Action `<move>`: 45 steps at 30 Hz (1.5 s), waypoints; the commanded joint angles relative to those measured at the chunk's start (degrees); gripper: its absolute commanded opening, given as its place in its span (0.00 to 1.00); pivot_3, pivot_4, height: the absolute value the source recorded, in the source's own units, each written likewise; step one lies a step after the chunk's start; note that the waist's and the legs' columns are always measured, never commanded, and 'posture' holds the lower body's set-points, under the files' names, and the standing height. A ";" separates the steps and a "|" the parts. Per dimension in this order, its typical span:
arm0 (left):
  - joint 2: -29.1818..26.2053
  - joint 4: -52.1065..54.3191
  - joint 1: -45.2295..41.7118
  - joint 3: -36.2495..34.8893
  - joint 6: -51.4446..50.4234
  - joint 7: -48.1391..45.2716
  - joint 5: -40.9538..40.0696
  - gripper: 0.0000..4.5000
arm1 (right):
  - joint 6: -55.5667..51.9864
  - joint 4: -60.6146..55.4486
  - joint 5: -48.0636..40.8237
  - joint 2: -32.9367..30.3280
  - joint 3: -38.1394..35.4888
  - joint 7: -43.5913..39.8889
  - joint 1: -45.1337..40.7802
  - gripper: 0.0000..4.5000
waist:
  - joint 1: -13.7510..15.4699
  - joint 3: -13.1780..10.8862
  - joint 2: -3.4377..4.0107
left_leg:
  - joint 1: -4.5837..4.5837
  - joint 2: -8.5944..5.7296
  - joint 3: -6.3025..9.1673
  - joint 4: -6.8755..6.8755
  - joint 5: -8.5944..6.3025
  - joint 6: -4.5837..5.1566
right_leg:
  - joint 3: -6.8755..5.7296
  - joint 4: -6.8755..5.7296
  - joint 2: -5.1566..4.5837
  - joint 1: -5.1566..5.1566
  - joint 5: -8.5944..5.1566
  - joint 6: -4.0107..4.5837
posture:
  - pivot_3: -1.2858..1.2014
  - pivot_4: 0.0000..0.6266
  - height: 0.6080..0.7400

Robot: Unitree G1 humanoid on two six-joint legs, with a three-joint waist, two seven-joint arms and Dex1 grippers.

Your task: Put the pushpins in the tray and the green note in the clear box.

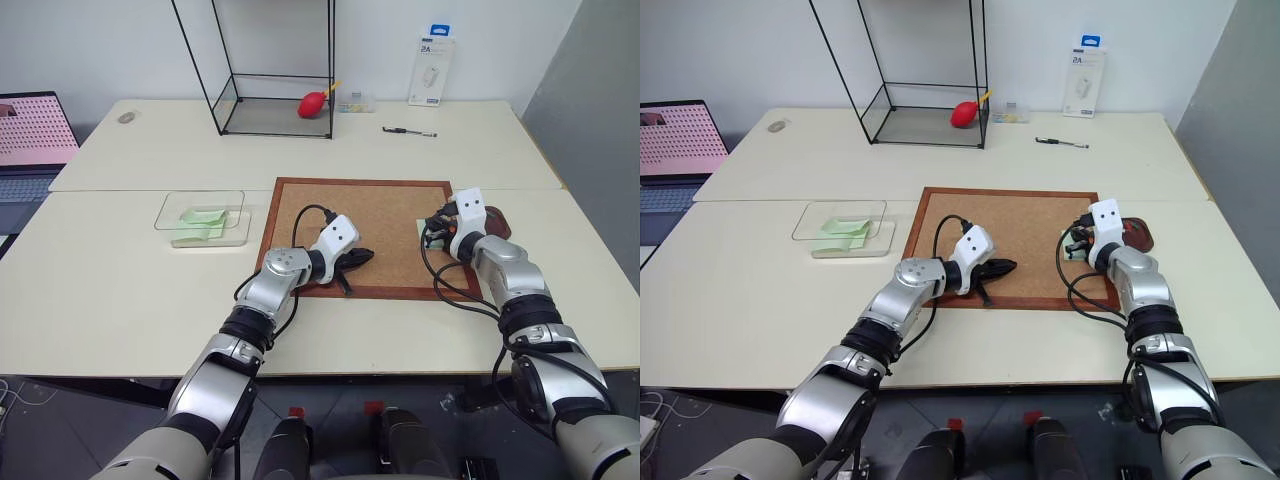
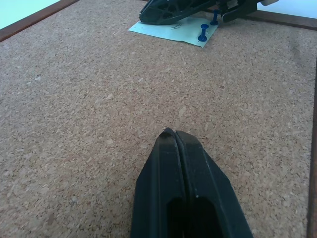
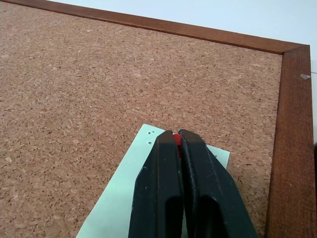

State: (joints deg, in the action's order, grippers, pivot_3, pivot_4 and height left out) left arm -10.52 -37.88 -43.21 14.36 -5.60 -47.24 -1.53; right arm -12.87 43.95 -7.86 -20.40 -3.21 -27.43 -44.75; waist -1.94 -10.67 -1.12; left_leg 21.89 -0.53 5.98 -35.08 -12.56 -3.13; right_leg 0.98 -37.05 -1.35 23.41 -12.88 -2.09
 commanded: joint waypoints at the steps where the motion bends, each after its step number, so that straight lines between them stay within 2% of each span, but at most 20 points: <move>1: 0.16 -1.41 0.16 1.23 -1.68 -0.22 1.87 0.00 | 0.24 -4.74 -1.32 -0.12 -1.70 -0.24 -1.47 0.01 | 0.00 0.00 0.00 | 0.00 0.00 0.00 0.00 0.00 0.00 | 0.01 0.00 0.00 0.00 0.00 0.00 | 0.52 0.24 1.00; 16: 0.88 -3.77 -0.60 1.27 -1.97 -0.11 1.99 0.00 | -4.45 -14.55 -2.65 -0.17 -3.24 0.47 1.55 0.01 | 0.05 0.02 0.04 | -0.06 0.00 0.01 -0.03 0.00 0.00 | -0.01 -0.01 0.00 -0.07 0.01 -0.01 | 0.52 0.24 1.00; 23: 1.13 -3.64 -0.35 1.59 -1.74 -0.26 2.18 0.00 | -9.63 -25.46 -4.28 -4.14 -6.00 0.62 6.01 0.01 | 0.14 0.04 0.06 | -0.04 -0.02 0.02 -0.03 0.00 0.00 | -0.01 0.00 -0.01 -0.07 0.01 -0.01 | 0.52 0.24 1.00; 26: 1.12 -3.33 -0.06 1.86 -1.50 -0.75 2.20 0.00 | -9.65 -28.18 -0.81 -8.08 -5.08 1.06 9.05 0.01 | 0.19 0.05 0.07 | -0.02 -0.03 0.04 -0.04 0.00 0.00 | -0.03 0.02 -0.02 -0.08 0.01 -0.01 | 0.52 0.24 1.00; 31: 1.51 -2.92 0.22 1.58 -1.86 -1.52 1.53 0.00 | -7.51 -27.06 5.40 -12.87 -1.48 1.73 12.41 0.01 | 0.13 0.06 0.10 | -0.05 -0.03 0.02 -0.04 0.00 0.00 | -0.02 0.04 -0.02 -0.10 0.00 -0.01 | 0.52 0.24 1.00; 38: 1.63 -2.37 0.14 1.26 -1.90 -1.31 1.60 0.00 | -4.89 -18.82 9.14 -13.57 -0.06 4.29 11.01 0.01 | 0.13 0.08 0.13 | -0.06 -0.03 0.00 -0.04 0.00 0.00 | -0.01 0.06 -0.01 -0.12 0.00 -0.02 | 0.52 0.24 1.00; 39: 1.58 -2.26 0.20 1.24 -1.66 -1.16 1.69 0.00 | -4.39 -17.71 9.45 -13.55 0.08 4.44 10.58 0.10 | 0.15 0.08 0.13 | -0.04 -0.04 0.00 -0.04 0.00 0.00 | -0.01 0.08 -0.02 -0.12 0.00 -0.02 | 0.52 0.24 1.00; 41: 1.49 -2.06 0.32 1.19 -1.37 -1.06 1.75 0.00 | -4.03 -15.96 9.58 -13.30 -0.10 4.64 9.83 0.16 | 0.15 0.08 0.13 | -0.02 -0.04 0.00 -0.04 0.00 0.00 | -0.01 0.10 -0.03 -0.12 0.00 -0.02 | 0.52 0.24 1.00; 42: 1.47 -1.98 0.36 1.17 -1.30 -1.05 1.74 0.00 | -3.75 -15.27 9.49 -13.21 -0.35 4.80 9.35 0.26 | 0.14 0.08 0.13 | -0.03 -0.04 0.00 -0.04 0.00 0.00 | 0.00 0.10 -0.03 -0.12 0.00 -0.01 | 0.52 0.24 1.00; 44: 1.39 -1.87 0.43 1.12 -1.18 -1.05 1.73 0.00 | -3.49 -14.79 9.23 -13.11 -0.70 4.98 8.77 0.28 | 0.12 0.08 0.13 | -0.04 -0.04 0.00 -0.03 0.00 0.00 | -0.01 0.10 -0.03 -0.12 0.00 -0.02 | 0.52 0.24 1.00; 45: 1.34 -1.84 0.47 1.10 -1.14 -1.07 1.71 0.00 | -3.43 -14.87 9.05 -13.09 -0.90 5.04 8.60 0.32 | 0.10 0.08 0.13 | -0.04 -0.04 -0.01 -0.04 0.00 0.00 | 0.00 0.10 -0.03 -0.12 0.00 -0.02 | 0.52 0.24 1.00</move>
State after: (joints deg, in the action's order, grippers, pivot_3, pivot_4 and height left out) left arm -9.38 -39.46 -44.13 14.22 -5.92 -47.91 -1.33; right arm -17.80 30.11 1.14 -32.94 -2.90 -23.16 -34.22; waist -1.84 -10.59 -0.99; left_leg 21.85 -0.57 5.97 -35.11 -12.56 -3.13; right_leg 0.98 -36.96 -1.38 23.29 -12.88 -2.10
